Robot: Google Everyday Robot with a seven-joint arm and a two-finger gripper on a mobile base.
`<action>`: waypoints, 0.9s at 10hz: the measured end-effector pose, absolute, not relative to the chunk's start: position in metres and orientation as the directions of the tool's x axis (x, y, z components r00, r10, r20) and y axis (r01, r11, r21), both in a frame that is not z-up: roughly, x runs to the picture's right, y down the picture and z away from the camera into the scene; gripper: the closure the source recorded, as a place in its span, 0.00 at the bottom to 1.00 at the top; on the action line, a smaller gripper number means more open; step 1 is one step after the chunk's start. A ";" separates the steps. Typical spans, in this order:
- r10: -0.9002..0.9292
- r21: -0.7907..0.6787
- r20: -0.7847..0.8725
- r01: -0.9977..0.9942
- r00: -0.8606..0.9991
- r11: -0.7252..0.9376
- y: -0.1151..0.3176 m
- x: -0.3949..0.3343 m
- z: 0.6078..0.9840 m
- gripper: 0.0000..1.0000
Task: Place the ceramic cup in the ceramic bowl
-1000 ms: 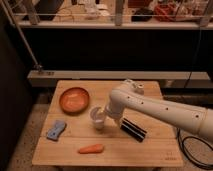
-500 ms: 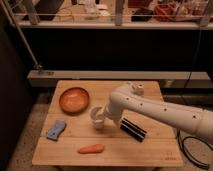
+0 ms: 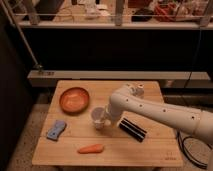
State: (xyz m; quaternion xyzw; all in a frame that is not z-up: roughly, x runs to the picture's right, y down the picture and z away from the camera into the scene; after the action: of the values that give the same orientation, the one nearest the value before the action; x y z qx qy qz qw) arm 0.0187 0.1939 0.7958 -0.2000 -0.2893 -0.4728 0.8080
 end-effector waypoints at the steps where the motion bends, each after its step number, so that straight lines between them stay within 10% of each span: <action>1: -0.649 -0.052 0.654 0.879 0.388 0.473 0.194 0.019 0.795 0.84; 3: -0.645 -0.067 0.640 0.867 0.417 0.494 0.180 0.034 0.782 0.99; 9: -0.666 -0.043 0.617 0.862 0.420 0.505 0.108 0.018 0.760 1.00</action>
State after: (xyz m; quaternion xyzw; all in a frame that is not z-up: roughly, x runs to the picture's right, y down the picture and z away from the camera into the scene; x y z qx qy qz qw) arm 0.0178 0.1079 0.7602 -0.1798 -0.2731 -0.4639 0.8233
